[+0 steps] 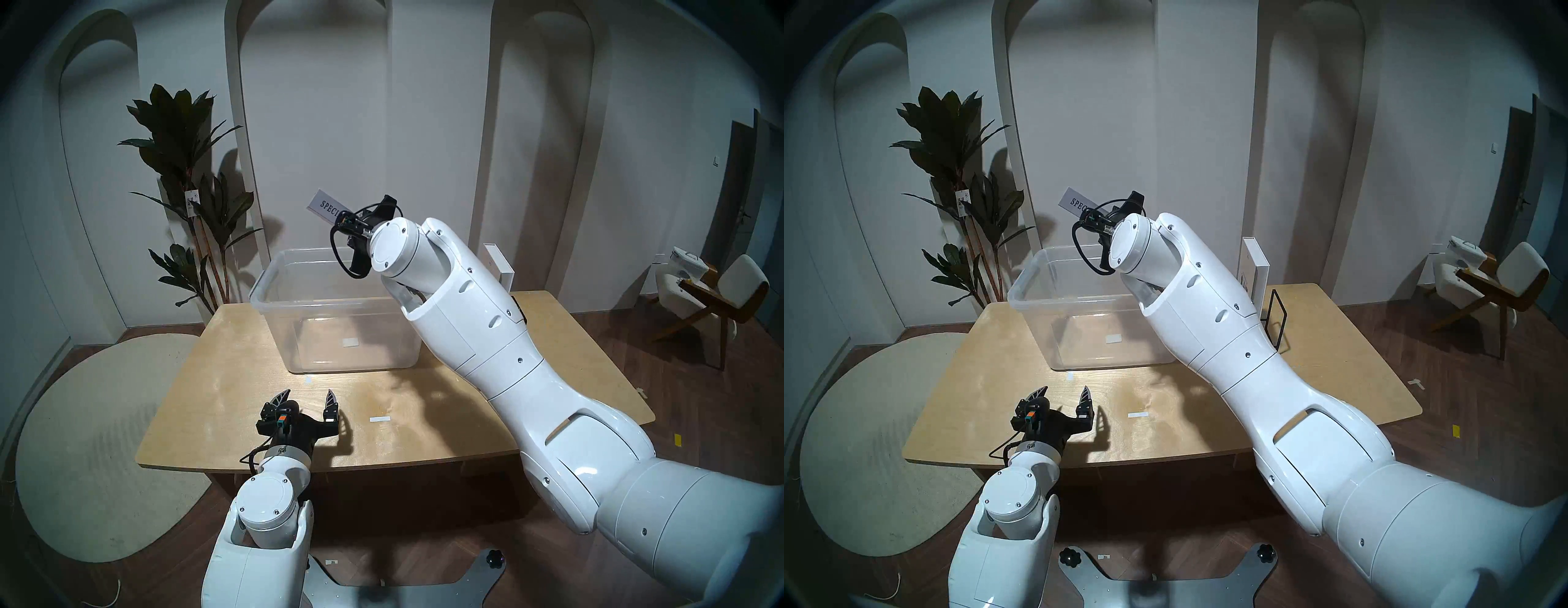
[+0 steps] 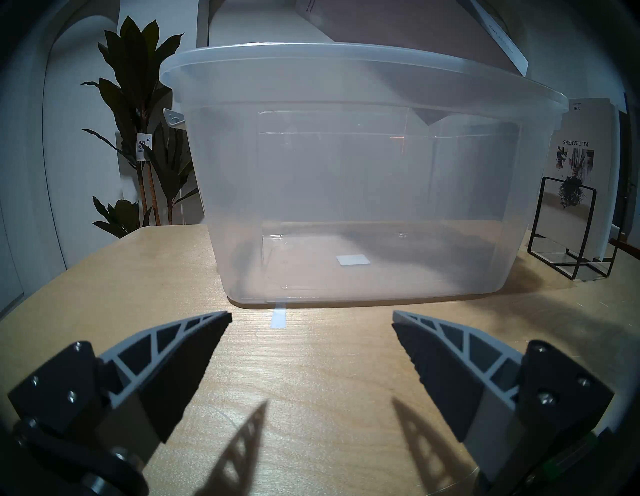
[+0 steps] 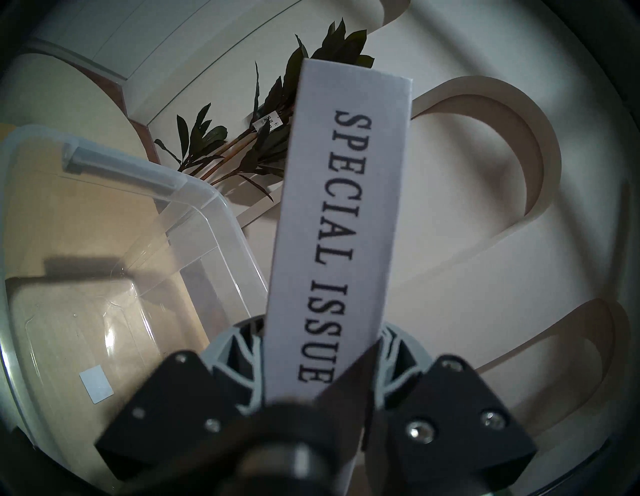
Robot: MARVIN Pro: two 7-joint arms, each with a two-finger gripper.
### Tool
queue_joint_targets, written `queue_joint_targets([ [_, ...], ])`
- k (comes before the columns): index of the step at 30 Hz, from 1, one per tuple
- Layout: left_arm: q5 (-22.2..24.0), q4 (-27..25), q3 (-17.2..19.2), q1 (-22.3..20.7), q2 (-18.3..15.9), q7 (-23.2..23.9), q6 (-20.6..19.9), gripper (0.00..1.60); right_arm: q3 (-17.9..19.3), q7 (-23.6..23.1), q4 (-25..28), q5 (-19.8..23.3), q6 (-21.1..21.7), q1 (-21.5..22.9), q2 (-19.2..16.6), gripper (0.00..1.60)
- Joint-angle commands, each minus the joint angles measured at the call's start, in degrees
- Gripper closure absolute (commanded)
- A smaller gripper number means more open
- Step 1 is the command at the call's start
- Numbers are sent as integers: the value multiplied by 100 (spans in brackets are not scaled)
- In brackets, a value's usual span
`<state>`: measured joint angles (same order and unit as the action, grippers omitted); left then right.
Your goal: Pack the books into the storage box
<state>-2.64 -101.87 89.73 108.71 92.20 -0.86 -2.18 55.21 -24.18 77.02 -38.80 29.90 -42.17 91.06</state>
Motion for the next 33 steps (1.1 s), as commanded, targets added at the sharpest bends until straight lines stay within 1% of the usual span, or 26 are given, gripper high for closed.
queue_joint_targets([
  [1,8,-136,-2,-35,-7,-16,23,0,0,58,83,-15,1,146,128,160],
  [4,8,-138,-2,-34,-7,-17,21,0,-41,31,43,-79,159,134,136,160],
  [7,8,-140,-2,-34,-7,-18,20,0,-86,57,-124,-118,153,139,135,160],
  [13,8,-138,-2,-34,-7,-18,21,0,-72,119,-205,-111,158,132,166,160],
  [15,9,-138,-3,-34,-7,-18,21,0,-142,3,-227,-139,168,172,120,160],
  [17,9,-138,-3,-34,-7,-19,21,0,-91,96,-250,-87,127,109,176,160],
  [23,9,-138,-3,-35,-8,-19,21,0,-191,77,-366,-154,184,137,232,160],
  [28,8,-138,-3,-35,-7,-18,21,0,-314,149,-606,-253,206,185,312,160],
  [31,9,-138,-3,-35,-8,-19,21,0,-397,45,-714,-277,245,230,323,160],
  [32,8,-138,-2,-35,-7,-18,21,0,-405,72,-733,-281,247,221,333,160],
  [33,8,-137,-2,-35,-7,-18,22,0,-328,153,-737,-226,297,171,403,160],
])
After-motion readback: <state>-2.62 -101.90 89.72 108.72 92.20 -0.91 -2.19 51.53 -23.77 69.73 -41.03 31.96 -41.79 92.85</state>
